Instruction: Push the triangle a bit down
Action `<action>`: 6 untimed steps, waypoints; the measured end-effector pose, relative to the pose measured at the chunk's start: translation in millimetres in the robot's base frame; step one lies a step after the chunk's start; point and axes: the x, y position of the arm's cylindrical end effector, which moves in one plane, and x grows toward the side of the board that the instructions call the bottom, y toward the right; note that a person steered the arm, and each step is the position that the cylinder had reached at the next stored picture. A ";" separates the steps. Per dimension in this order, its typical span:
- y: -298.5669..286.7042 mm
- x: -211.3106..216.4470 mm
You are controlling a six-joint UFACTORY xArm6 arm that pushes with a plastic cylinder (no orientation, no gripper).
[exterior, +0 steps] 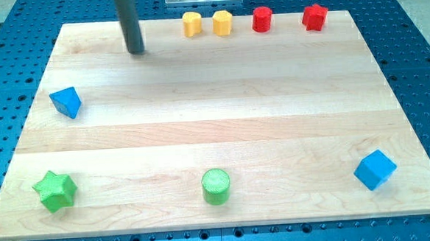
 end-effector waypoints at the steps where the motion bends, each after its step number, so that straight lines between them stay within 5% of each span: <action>1: -46.1 41.2; 3: -89.7 100.1; 4: -60.2 147.1; 5: -51.6 156.5; 6: -118.0 150.6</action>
